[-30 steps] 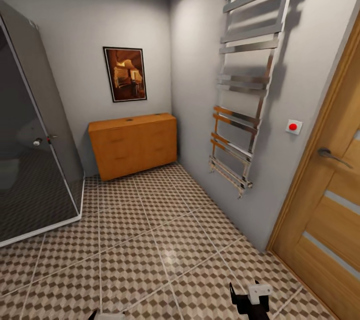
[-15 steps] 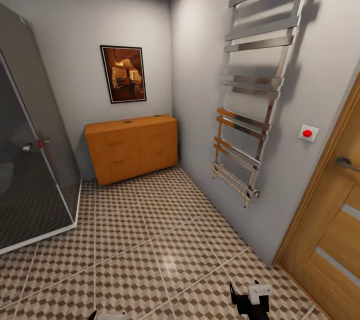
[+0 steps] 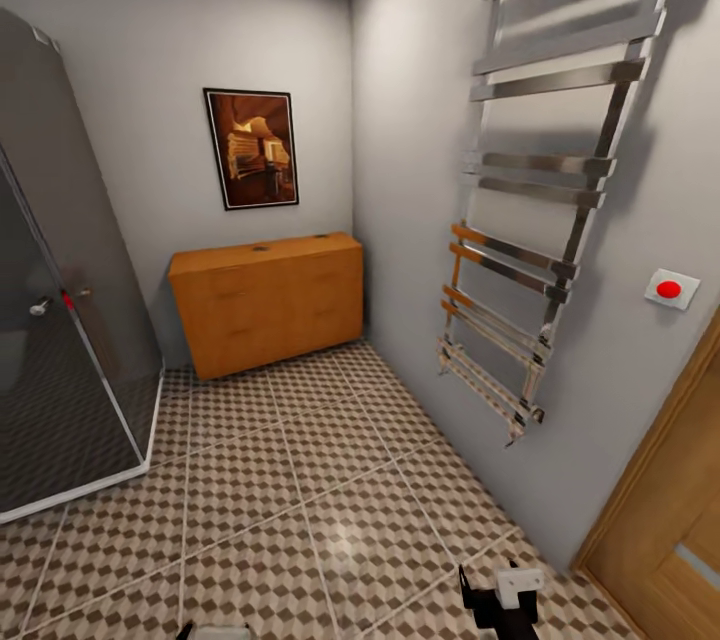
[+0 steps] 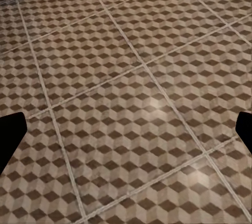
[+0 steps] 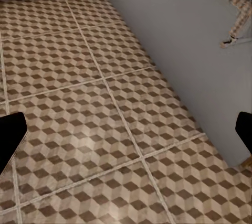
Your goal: Take the four mousetraps from the cabinet in the bathroom and place them on the bathroom floor. Make sure all four end up on the same floor surface, and ensure that at least two of them are either under or directly next to the same bathroom sink.
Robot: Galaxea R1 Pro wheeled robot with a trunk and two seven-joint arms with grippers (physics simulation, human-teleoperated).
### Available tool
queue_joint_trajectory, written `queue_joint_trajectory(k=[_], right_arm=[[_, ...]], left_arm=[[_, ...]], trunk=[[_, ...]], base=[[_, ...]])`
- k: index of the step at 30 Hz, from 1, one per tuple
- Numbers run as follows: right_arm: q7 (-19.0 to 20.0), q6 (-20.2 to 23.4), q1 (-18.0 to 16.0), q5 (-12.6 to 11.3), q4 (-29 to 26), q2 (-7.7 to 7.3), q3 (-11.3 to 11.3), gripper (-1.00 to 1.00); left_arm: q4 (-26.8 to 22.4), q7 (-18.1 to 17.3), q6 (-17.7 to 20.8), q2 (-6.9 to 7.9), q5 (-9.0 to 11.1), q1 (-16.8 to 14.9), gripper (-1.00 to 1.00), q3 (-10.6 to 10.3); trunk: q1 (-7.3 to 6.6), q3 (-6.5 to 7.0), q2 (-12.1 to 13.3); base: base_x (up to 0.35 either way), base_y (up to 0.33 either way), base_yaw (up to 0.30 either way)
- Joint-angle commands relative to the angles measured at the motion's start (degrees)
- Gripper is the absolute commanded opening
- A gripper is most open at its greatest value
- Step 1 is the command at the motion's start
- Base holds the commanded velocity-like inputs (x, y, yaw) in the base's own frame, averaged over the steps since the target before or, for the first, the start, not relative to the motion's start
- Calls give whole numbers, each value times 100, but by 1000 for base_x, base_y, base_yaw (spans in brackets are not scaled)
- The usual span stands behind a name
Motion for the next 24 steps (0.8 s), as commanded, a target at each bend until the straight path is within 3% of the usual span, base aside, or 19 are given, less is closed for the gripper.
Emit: queue_joint_trajectory(k=[1, 16, 24], right_arm=[[-56, -9, -5, 34, 4, -1, 38, 100], [-56, -9, -5, 34, 4, -5, 38, 100], [-56, -17, -5, 37, 4, -10, 38, 100]], left_arm=[[25, 16, -31, -6, 33, -12, 100, -50], [25, 16, -32, -3, 33, -12, 100, -50], [25, 16, -32, -6, 33, -12, 100, -50]], trunk=[[7, -13, -13], [7, -13, -13], [7, -13, -13]], base=[[330, 0, 235], [330, 0, 276], [331, 0, 63]])
